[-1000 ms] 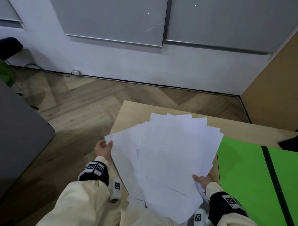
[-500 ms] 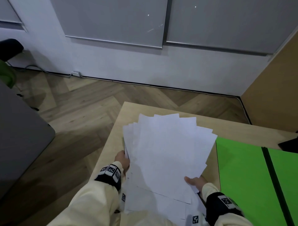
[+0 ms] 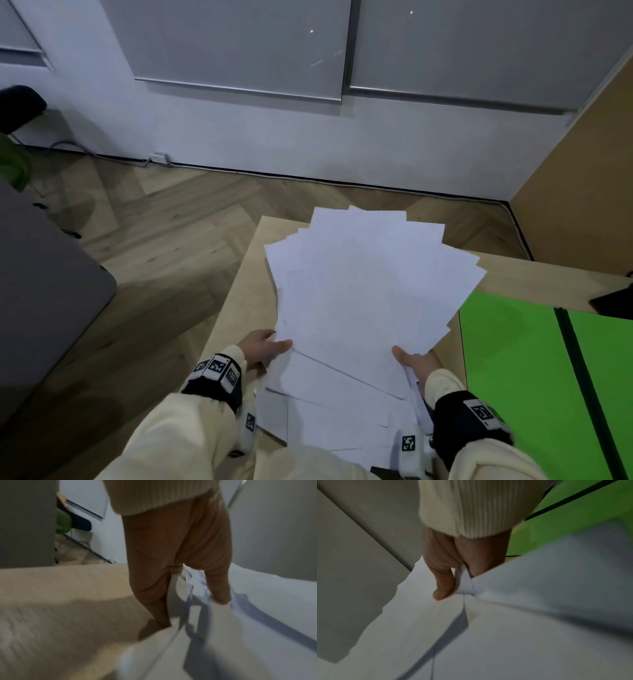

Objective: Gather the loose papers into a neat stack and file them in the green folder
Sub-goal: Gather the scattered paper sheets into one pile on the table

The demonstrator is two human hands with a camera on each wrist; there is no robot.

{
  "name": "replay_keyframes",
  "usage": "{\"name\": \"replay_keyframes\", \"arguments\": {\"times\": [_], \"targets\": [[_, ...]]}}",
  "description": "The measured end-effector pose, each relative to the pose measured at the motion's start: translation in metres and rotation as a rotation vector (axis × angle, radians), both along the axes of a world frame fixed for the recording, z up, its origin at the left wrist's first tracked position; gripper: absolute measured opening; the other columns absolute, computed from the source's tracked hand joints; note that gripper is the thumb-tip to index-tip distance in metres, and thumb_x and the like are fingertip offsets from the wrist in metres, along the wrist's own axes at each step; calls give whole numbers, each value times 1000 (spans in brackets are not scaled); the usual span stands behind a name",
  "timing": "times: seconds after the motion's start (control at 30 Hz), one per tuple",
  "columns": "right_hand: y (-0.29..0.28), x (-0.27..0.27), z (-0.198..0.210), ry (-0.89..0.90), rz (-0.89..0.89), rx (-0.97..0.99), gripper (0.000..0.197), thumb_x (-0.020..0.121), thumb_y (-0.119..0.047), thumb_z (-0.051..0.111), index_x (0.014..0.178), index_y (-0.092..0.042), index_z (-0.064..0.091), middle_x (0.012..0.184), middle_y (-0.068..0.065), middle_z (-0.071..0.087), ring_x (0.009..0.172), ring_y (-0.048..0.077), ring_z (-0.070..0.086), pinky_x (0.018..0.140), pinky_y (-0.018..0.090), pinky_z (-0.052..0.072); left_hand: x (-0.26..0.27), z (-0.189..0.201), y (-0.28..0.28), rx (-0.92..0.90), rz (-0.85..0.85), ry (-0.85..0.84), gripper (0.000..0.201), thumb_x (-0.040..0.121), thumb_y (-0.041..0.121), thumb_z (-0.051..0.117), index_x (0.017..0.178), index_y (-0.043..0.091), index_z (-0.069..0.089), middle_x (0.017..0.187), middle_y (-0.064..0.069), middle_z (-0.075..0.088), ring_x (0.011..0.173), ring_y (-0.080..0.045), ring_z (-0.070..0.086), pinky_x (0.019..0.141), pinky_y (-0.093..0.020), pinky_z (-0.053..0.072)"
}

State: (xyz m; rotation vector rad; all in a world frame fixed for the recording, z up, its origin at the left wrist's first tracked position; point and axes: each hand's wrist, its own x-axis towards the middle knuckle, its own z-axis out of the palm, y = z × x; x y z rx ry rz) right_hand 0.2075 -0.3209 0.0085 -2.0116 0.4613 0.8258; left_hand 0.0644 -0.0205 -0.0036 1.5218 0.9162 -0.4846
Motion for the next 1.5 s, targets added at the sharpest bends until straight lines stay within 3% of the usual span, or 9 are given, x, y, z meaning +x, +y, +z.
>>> {"name": "replay_keyframes", "arguments": {"times": [0.2,0.37,0.53,0.67,0.77,0.9,1.1,1.27,1.5], "targets": [[7,-13,-13,81,147,-44,67,79,-20,73,131,9,43,137,13,49,127,30,49,110,37,37,-5,-9,0,206,-260,126,76,64,48,74,126,9,56,121,-5,65,108,-25,62,98,-36,48],[1,-20,-17,100,96,-164,72,88,-28,61,138,13,29,143,20,40,129,30,45,102,32,39,-15,14,2,314,-540,207,28,75,30,75,84,4,68,55,5,54,53,-14,53,53,-19,42],[0,-20,-24,99,172,-213,54,87,-21,62,130,8,45,105,12,50,91,23,48,80,30,41,-17,12,19,331,-168,59,16,74,19,78,83,13,66,61,-1,59,51,-15,53,48,-20,44],[0,-17,-27,96,209,-219,49,88,-16,60,129,8,47,101,10,46,91,20,46,81,29,41,-12,10,28,330,77,-121,12,72,10,78,65,11,69,39,9,52,47,-16,48,52,-22,43],[2,-14,-24,89,203,-219,50,88,-15,60,130,8,45,102,10,45,92,20,45,79,28,39,-9,6,25,391,287,-199,13,71,7,77,63,13,69,53,0,61,55,-18,53,66,-27,46],[-6,-11,-19,108,151,-215,53,87,-17,62,130,8,46,128,21,55,117,32,55,89,33,44,-10,2,19,320,215,-119,12,72,1,73,71,12,71,64,-4,64,61,-18,55,66,-24,47],[-6,-9,-27,124,99,2,110,51,-50,80,139,4,39,144,14,45,130,27,47,111,36,35,6,23,-2,445,-472,5,16,76,-6,51,70,-2,65,59,0,46,58,-13,41,69,-25,36],[-2,-4,-23,75,-40,15,86,70,-33,79,137,6,40,144,16,44,130,30,46,111,35,33,23,50,-15,473,-639,-53,24,79,-3,53,91,9,69,78,-3,52,75,-17,47,70,-22,39],[-7,-6,-20,53,-135,75,88,83,-18,69,147,6,15,157,16,19,143,30,26,112,36,26,16,73,2,395,-200,-322,49,81,-3,49,119,29,52,90,-5,66,67,-14,58,63,-21,48]]}}
